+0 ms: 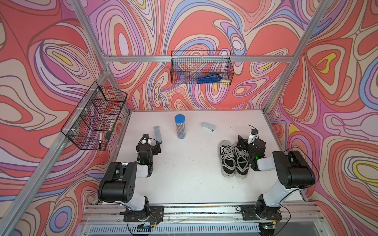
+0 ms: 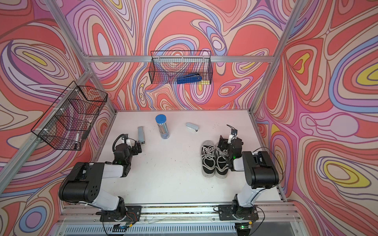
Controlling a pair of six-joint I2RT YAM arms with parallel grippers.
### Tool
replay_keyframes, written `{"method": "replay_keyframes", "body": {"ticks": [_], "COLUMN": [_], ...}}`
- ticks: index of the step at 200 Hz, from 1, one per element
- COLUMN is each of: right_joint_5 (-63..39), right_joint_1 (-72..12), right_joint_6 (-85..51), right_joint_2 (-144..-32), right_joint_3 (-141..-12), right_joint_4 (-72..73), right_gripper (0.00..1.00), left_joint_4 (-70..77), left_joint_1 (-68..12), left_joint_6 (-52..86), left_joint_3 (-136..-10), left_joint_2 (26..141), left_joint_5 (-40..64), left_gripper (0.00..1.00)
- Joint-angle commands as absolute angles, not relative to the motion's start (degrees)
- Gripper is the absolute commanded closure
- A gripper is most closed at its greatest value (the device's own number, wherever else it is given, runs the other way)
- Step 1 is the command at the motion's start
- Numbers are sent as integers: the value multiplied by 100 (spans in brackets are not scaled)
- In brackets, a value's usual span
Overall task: Remove the insole from the shoe
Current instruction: Move the shoe to the center of the board.
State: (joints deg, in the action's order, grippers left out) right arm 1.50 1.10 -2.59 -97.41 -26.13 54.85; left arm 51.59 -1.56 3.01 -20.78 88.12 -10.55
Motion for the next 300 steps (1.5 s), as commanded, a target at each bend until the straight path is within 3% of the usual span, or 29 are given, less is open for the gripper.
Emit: {"method": "replay_keyframes", "body": {"ticks": [1, 51, 95, 129, 153, 185, 211, 237, 300], "right_joint_5": [185, 480, 492, -436, -983, -568, -648, -640, -321], "right_joint_1": [132, 133, 132, 91, -233, -1342, -2052, -2794, -3343], "right_joint_6": [-238, -326, -1797, -2572, -2725, -2782, -3209, -3762, -4240], "right_joint_2": [-9765, -8958, -7629, -7474, -7097, -7035, -6957, -7110, -7695], "right_joint_3": [-2654, -2570, -3970, -5168, -5453, -5948, -6034, -5929, -5400], "right_joint_4": [5520, 4971, 835, -2182, -3389, -5035, -5418, -5276, -4607], "right_gripper": [2, 8, 15, 21, 39, 46, 58, 57, 54], "left_joint_4": [5233, 5623, 3568, 1042, -373, -1280, -1917, -2445, -3179], "left_joint_1": [-190, -193, -219, -215, -210, -213, -228, -480, -3065], "left_joint_6": [237, 302, 776, 1748, 1984, 2196, 2644, 3285, 4736], "left_joint_3": [-2101, -1662, -1951, -2719, -3388, -3630, -3683, -3698, -3697], "left_joint_2": [8831, 8305, 6451, 5223, 4858, 4410, 4039, 3868, 4334], "left_joint_5": [-1063, -1298, -1943, -2139, -1484, -209, 453, 1003, 82], "left_gripper": [0, 1, 0, 0, 0, 4, 10, 13, 15]}}
